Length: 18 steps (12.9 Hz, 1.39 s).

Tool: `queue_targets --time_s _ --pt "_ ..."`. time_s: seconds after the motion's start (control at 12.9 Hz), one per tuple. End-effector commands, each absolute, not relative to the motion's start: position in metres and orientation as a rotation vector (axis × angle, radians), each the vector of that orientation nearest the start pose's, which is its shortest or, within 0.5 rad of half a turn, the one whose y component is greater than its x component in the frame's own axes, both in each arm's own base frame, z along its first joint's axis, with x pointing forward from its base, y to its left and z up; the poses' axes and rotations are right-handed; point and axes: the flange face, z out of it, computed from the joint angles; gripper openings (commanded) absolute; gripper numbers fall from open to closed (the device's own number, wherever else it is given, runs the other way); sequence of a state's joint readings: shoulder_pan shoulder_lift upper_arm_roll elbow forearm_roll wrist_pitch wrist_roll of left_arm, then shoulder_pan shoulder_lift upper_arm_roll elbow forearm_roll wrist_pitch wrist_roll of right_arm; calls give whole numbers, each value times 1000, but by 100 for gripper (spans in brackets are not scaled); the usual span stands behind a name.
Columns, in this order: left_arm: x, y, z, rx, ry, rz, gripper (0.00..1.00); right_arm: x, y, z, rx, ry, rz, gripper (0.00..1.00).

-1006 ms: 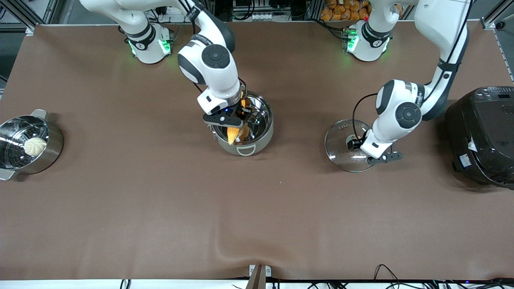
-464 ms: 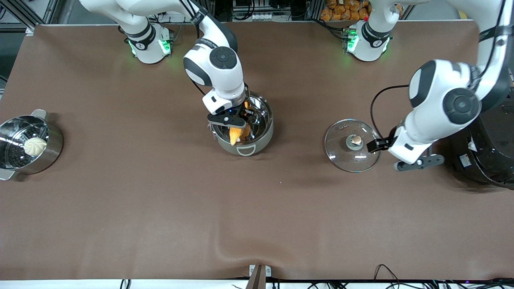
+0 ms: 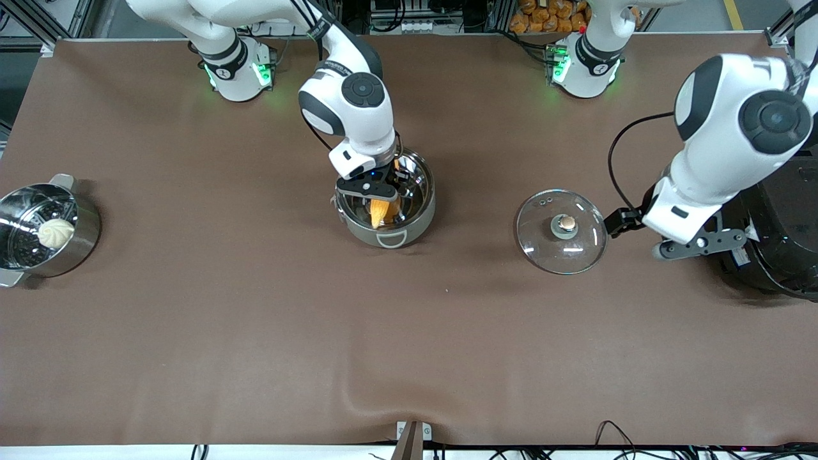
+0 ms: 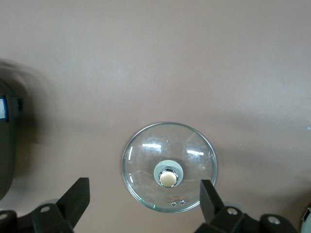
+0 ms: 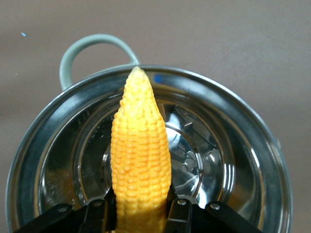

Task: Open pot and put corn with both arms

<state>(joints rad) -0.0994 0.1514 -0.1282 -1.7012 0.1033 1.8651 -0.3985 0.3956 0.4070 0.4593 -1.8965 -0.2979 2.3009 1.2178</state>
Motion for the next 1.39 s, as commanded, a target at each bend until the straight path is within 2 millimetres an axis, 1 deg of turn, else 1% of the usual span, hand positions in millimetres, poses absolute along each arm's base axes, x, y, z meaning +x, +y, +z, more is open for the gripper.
queue_targets --time_s 0.0,0.08,0.15,0.23,0.31,0.39,0.46,0.54,0.62,0.7,0.77,0.85,0.93,1.01,1.08,1.16,1.24,1.31 --pt "584 -124 512 -3033 -183 -30 100 426 467 314 -3104 344 -151 37" --pt "584 -127 512 -3034 -179 -25 100 426 467 314 -3104 341 -151 55" --pt "584 -128 513 -3040 -194 -28 100 427 467 314 -3103 344 -152 85" --pt "584 -126 513 -3042 -204 -26 100 427 467 312 -3104 344 -148 100" --pt "583 -127 515 -3041 -205 -24 100 427 467 312 -3104 346 -148 100" --pt "582 -127 521 -3044 -202 -39 100 430 466 314 -3101 352 -151 100" --pt "580 -126 533 -3052 -197 -64 100 429 466 315 -3099 350 -154 100" --pt "577 -126 531 -3046 -195 -36 100 432 464 318 -3097 360 -160 100" --pt "578 -128 525 -3041 -203 -15 100 433 464 326 -3091 363 -172 100" --pt "581 -128 522 -3042 -206 -12 100 441 458 339 -3080 368 -200 100" --pt "584 -125 519 -3043 -212 -13 100 450 447 357 -3070 408 -214 100" --pt "587 -125 521 -3042 -214 -23 100 458 437 381 -3078 451 -230 100" --pt "588 -124 522 -3040 -215 -26 100 467 429 415 -3069 509 -224 100" --pt "589 -120 522 -3037 -205 -29 100 480 412 452 -3064 497 -197 100" --pt "591 -117 523 -3035 -208 -32 100 496 382 484 -3066 417 -139 100" --pt "593 -116 525 -3035 -211 -41 100 517 344 520 -3054 369 -82 100" --pt "595 -118 528 -3035 -206 -51 100 532 306 551 -3042 346 -37 100" --pt "593 -121 533 -3038 -196 -65 100 541 267 572 -3031 314 -43 100"
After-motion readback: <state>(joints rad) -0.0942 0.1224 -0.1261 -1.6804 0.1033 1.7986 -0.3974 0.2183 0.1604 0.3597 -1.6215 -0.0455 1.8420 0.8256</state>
